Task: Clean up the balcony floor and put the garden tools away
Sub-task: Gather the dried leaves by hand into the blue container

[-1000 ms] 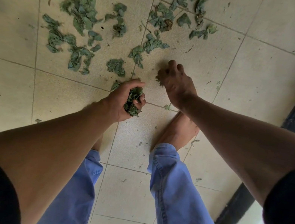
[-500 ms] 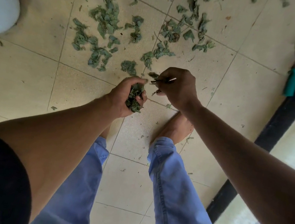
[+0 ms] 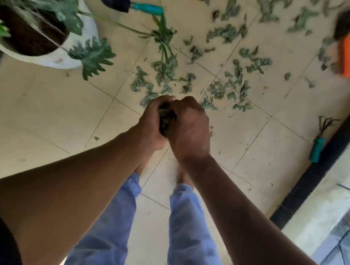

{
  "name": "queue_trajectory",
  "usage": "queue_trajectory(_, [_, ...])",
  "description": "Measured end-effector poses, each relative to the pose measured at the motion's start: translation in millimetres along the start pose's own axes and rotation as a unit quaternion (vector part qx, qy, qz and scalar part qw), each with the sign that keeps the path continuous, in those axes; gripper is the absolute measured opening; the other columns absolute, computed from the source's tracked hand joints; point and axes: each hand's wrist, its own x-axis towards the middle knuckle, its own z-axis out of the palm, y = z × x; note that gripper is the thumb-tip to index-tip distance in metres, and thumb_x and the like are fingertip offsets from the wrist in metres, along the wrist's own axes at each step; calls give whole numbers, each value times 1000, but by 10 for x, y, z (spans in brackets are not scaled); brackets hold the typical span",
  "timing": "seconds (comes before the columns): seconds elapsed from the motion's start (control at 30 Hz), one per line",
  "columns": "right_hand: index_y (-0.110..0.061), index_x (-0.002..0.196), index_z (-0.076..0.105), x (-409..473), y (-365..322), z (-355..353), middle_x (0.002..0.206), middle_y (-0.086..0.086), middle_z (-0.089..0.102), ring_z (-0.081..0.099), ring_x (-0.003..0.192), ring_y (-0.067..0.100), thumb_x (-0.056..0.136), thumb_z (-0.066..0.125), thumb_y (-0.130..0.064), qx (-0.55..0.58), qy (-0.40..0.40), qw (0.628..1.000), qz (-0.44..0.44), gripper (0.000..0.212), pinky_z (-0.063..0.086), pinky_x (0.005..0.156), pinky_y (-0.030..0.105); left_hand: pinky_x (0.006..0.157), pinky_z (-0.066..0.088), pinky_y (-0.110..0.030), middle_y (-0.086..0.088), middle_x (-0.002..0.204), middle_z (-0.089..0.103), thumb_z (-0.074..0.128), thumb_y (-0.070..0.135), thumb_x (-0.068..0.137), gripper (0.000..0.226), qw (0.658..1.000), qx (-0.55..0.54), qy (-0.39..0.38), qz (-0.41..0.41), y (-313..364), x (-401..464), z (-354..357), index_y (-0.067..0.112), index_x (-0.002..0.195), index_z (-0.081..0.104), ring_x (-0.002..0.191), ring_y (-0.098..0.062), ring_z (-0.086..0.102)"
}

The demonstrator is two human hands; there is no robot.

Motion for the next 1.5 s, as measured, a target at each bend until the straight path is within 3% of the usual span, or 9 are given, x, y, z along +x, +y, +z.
queue_trajectory(0.13, [-6, 95, 69, 0, -336, -84, 89, 9, 60, 58, 76, 26, 77, 57, 4, 0, -56, 997, -49, 24, 50, 63, 34, 59, 49, -20, 2, 57, 55, 57, 28, 91, 33, 988, -10, -95, 119, 78, -212, -18, 19, 59, 62, 55, -11, 59])
queue_trajectory(0.3, [-8, 119, 53, -143, -551, -315, 78, 4, 62, 51, 59, 18, 83, 57, 10, 18, -77, 989, -125, 40, 30, 49, 18, 42, 40, -13, 6, 42, 47, 26, 21, 108, 67, 987, -51, 8, 150, 196, -494, -22, 20, 48, 55, 37, -7, 49])
queue_trajectory(0.5, [-11, 81, 72, -67, -643, -433, 75, 5, 64, 60, 70, 25, 69, 65, 13, -22, -76, 965, -249, 28, 53, 59, 36, 47, 47, -16, 0, 43, 50, 39, 32, 104, 67, 956, -241, 23, 167, 163, -783, -85, 16, 40, 53, 41, -16, 56])
queue_trajectory(0.63, [-4, 79, 72, -116, -831, -383, 84, 12, 62, 61, 82, 32, 70, 67, 11, 28, -59, 946, -316, 19, 52, 69, 38, 55, 54, -18, -4, 52, 59, 34, 32, 105, 66, 924, -320, -3, 211, 48, -1015, -205, 12, 49, 62, 52, -18, 64])
queue_trajectory(0.8, [-3, 89, 69, -418, -1280, -166, 89, 5, 65, 62, 87, 25, 70, 56, 5, 137, -125, 924, -335, 25, 52, 76, 42, 63, 56, -20, -1, 65, 64, 60, 10, 73, 13, 854, -357, -19, 378, -132, -1356, -431, 14, 66, 70, 66, -11, 68])
queue_trajectory(0.97, [-1, 93, 70, -811, -1689, 195, 94, 7, 68, 64, 89, 24, 74, 40, -9, 126, -201, 898, -370, 36, 54, 79, 42, 58, 53, -15, 8, 58, 62, 9, 1, 101, 65, 822, -452, -16, 346, -247, -1626, -1016, 17, 67, 62, 59, -4, 66])
queue_trajectory(1.07, [-4, 91, 71, -1047, -1898, 437, 93, 6, 68, 63, 86, 24, 75, 51, 8, 86, -196, 881, -422, 29, 53, 76, 39, 54, 51, -19, -2, 54, 55, 15, 10, 102, 67, 796, -468, 35, 383, -265, -1892, -1384, 12, 54, 62, 53, -14, 62])
queue_trajectory(1.3, [-10, 90, 76, -1858, -2530, 1061, 99, 5, 65, 55, 95, 24, 77, 68, 11, 80, -132, 845, -513, 25, 44, 83, 23, 58, 56, -21, -7, 63, 61, 25, 29, 108, 65, 719, -587, -39, 370, -489, -2647, -2394, 6, 63, 66, 61, -19, 68])
queue_trajectory(1.5, [-13, 95, 75, -2843, -3275, 1556, 101, 1, 66, 63, 93, 15, 73, 53, 7, 209, -271, 868, -360, 37, 53, 80, 31, 66, 60, -27, -13, 78, 64, 29, 22, 103, 44, 616, -691, -39, 376, -784, -3355, -3184, 3, 84, 64, 72, -27, 69])
